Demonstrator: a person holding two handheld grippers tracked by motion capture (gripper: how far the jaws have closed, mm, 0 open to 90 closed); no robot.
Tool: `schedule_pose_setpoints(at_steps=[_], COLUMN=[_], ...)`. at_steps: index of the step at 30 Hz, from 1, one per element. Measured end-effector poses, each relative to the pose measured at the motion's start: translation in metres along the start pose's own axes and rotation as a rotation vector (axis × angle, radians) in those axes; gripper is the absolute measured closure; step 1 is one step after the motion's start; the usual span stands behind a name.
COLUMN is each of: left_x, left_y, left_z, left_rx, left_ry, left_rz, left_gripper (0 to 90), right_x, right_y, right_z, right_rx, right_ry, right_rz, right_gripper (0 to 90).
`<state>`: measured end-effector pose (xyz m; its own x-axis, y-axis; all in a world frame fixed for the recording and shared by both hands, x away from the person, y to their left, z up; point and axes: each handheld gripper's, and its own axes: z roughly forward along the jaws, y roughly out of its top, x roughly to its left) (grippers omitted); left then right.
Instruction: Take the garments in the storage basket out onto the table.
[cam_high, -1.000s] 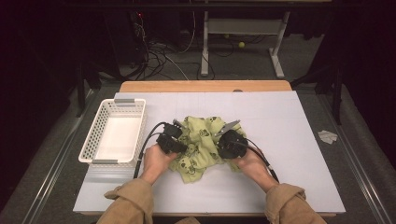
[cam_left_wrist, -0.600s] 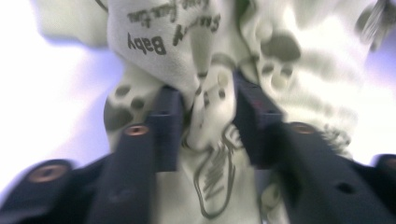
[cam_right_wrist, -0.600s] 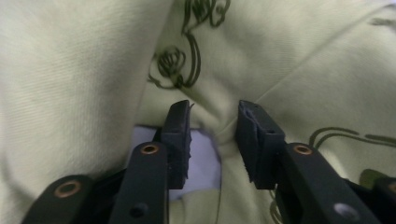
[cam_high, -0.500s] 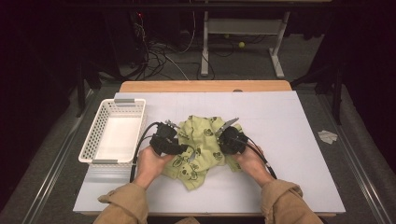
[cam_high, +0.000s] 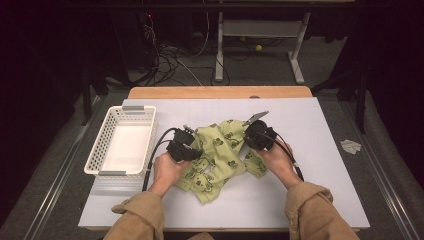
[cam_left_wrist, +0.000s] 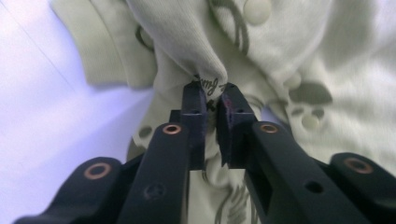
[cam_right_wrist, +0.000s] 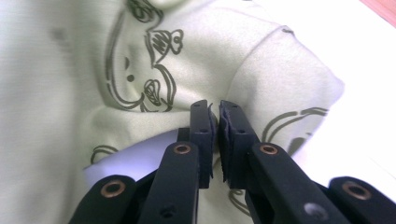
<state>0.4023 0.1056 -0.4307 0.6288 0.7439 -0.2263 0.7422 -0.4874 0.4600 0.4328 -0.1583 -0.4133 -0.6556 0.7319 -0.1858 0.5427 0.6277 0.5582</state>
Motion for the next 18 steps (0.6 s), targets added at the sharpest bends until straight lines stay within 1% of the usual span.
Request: schedule_pose_setpoints(at_steps=[1, 2, 3, 4, 5, 7, 8, 9, 10, 11, 12, 13, 14, 15, 16, 17, 18], left_x=[0.0, -0.001, -0.002, -0.002, -0.004, -0.005, -0.005, -0.006, -0.005, -0.004, -0.004, -0.003, -0.003, -0.002, -0.002, -0.001, -0.001], left_y=[0.0, -0.003, -0.008, -0.008, -0.012, -0.014, -0.014, -0.015, -0.015, -0.014, -0.014, -0.012, -0.012, -0.011, -0.009, -0.006, -0.003], left_z=[0.0, 0.0, 0.0, 0.0, -0.002, -0.005, -0.005, -0.007, -0.009, -0.013, -0.013, -0.017, -0.017, -0.018, -0.019, -0.019, -0.018], left_rx=[0.0, 0.01, 0.024, 0.024, 0.024, 0.006, 0.006, -0.011, -0.027, -0.063, -0.063, -0.097, -0.097, -0.111, -0.12, -0.12, -0.117], left_ry=[0.0, -0.005, -0.017, -0.017, -0.018, 0.002, 0.002, 0.013, 0.02, 0.032, 0.032, 0.042, 0.042, 0.04, 0.039, 0.043, 0.051], left_rz=[0.0, 0.009, 0.017, 0.017, 0.023, 0.027, 0.027, 0.024, 0.019, 0.008, 0.008, 0.002, 0.002, 0.002, 0.003, 0.003, 0.006], left_gripper=[80.2, 80.2, 80.4, 80.4, 80.4, 80.1, 78.2, 78.2, 67.6, 63.4, 59.6, 57.7, 56.9, 56.9, 56.3, 56.3, 56.3], right_x=[0.0, -0.002, -0.008, -0.008, -0.01, -0.008, -0.008, -0.006, 0.001, 0.005, 0.005, 0.013, 0.013, 0.016, 0.025, 0.025, 0.029], right_y=[0.0, -0.002, -0.005, -0.005, -0.006, -0.006, -0.006, -0.006, -0.005, -0.004, -0.004, -0.003, -0.003, -0.002, -0.002, -0.002, -0.002], right_z=[0.0, 0.002, 0.004, 0.004, 0.005, 0.004, 0.004, 0.002, -0.002, -0.004, -0.004, -0.007, -0.007, -0.006, -0.001, -0.001, 0.002], right_rx=[0.0, 0.007, 0.02, 0.02, 0.024, 0.013, 0.013, 0.002, -0.016, -0.025, -0.025, -0.033, -0.033, -0.032, -0.016, -0.016, -0.007], right_ry=[0.0, -0.005, -0.012, -0.012, -0.005, -0.002, -0.002, 0.0, 0.014, 0.028, 0.028, 0.066, 0.066, 0.079, 0.105, 0.105, 0.114], right_rz=[0.0, 0.009, 0.03, 0.03, 0.04, 0.042, 0.042, 0.031, 0.016, 0.011, 0.011, -0.003, -0.003, -0.011, -0.026, -0.026, -0.031], right_gripper=[85.9, 85.9, 85.6, 85.6, 84.4, 81.9, 81.9, 81.4, 78.7, 77.7, 77.7, 75.2, 75.2, 74.0, 71.3, 71.3, 70.3])
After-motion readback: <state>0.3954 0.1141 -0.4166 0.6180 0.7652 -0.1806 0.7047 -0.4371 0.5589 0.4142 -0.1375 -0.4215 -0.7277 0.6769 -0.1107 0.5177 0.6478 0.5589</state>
